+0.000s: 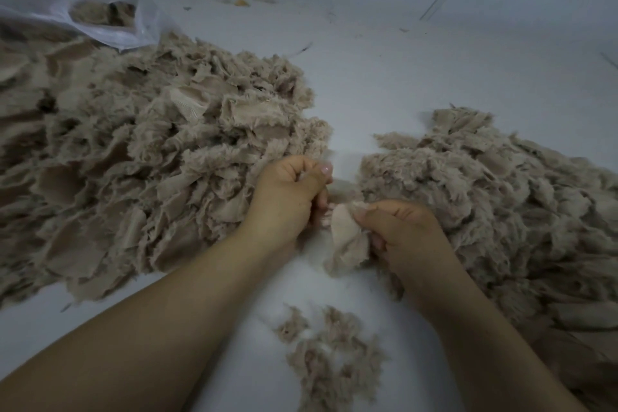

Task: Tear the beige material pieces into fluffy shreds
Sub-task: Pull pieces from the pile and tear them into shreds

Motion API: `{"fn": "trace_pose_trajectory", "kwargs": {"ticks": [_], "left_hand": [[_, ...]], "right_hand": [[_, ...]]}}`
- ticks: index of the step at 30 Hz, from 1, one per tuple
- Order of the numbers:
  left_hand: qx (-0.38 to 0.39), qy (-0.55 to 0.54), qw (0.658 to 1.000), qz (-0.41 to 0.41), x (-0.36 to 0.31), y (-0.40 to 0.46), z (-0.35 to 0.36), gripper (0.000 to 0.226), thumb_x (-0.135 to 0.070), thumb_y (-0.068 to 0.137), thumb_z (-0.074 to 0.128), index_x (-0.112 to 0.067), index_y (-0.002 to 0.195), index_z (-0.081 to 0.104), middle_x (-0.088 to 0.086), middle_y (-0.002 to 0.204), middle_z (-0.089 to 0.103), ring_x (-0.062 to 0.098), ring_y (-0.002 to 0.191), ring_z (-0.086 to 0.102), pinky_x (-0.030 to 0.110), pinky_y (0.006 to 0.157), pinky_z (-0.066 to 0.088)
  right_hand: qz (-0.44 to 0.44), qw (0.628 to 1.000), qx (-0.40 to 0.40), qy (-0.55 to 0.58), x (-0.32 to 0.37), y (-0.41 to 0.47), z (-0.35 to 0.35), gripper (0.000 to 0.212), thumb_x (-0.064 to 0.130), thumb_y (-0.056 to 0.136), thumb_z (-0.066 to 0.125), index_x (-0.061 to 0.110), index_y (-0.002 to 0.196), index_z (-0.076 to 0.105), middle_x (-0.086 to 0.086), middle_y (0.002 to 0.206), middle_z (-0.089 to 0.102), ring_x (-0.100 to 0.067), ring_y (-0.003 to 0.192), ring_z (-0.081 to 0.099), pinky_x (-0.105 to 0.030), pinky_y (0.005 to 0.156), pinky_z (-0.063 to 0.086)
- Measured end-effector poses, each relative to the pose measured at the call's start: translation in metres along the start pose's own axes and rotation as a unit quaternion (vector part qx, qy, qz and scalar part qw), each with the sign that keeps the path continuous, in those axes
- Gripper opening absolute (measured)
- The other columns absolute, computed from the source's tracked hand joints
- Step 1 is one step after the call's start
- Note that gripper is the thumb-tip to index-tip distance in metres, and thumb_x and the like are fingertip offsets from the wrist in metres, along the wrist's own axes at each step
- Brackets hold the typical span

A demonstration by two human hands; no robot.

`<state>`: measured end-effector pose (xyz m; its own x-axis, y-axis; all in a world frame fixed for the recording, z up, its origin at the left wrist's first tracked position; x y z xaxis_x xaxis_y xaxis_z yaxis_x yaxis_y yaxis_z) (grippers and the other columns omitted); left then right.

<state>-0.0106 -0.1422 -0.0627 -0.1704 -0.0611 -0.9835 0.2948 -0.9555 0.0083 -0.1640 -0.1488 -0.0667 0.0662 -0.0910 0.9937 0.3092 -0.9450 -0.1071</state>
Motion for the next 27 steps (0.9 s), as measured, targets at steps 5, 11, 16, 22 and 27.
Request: {"fn": "trace_pose_trajectory", "kwargs": {"ticks": [5,11,16,22,27], "left_hand": [[0.097,0.025,0.994,-0.032,-0.001,-0.002,0.014,0.035,-0.04,0.094,0.058,-0.02,0.066,0.063,0.005,0.049,0.053,0.02,0.036,0.048,0.02,0.039,0.036],[0.183,0.112,0.977,-0.019,0.0,-0.007,0.026,0.031,-0.031,0.084,0.069,-0.022,0.055,0.061,0.0,0.045,0.052,0.012,0.037,0.041,0.018,0.039,0.032],[0.18,0.107,0.977,-0.026,0.003,-0.007,0.024,0.028,-0.035,0.083,0.066,-0.017,0.061,0.063,0.003,0.043,0.053,0.014,0.035,0.042,0.019,0.037,0.033],[0.211,0.12,0.969,-0.043,0.005,-0.008,0.027,0.033,-0.042,0.084,0.069,-0.017,0.065,0.061,0.005,0.052,0.059,0.014,0.038,0.047,0.018,0.038,0.032],[0.191,0.089,0.976,-0.045,0.005,-0.003,0.022,0.029,-0.02,0.093,0.064,-0.017,0.065,0.06,0.004,0.051,0.057,0.014,0.037,0.044,0.021,0.04,0.03]], "right_hand": [[0.002,0.997,-0.047,0.064,-0.002,0.003,-0.012,0.043,0.025,0.101,0.055,0.014,0.061,0.043,-0.005,0.052,0.027,-0.011,0.039,0.019,-0.018,0.036,0.02],[0.009,0.995,-0.071,0.073,-0.003,0.001,-0.016,0.047,0.029,0.098,0.061,0.018,0.056,0.044,-0.005,0.049,0.028,-0.014,0.038,0.02,-0.018,0.037,0.02],[0.014,0.997,-0.066,0.025,0.0,0.0,-0.011,0.052,0.027,0.094,0.066,0.023,0.044,0.054,0.007,0.043,0.035,-0.008,0.036,0.026,-0.017,0.035,0.023],[0.014,0.994,-0.052,0.099,0.003,0.001,-0.008,0.057,0.015,0.1,0.057,0.024,0.044,0.063,0.01,0.043,0.045,-0.002,0.034,0.035,-0.014,0.034,0.03],[0.042,0.994,-0.074,0.075,-0.009,0.005,-0.015,0.045,0.007,0.094,0.056,0.019,0.051,0.048,-0.001,0.048,0.036,-0.013,0.041,0.026,-0.021,0.037,0.023]]}}
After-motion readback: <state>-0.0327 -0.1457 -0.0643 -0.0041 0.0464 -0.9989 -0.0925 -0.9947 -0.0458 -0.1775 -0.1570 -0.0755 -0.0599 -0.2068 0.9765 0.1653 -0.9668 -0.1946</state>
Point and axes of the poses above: each hand's wrist, its own y-axis towards the middle knuckle, its own z-axis out of the palm, x = y × z, the point moved 8 cm from there along y, towards the middle knuckle
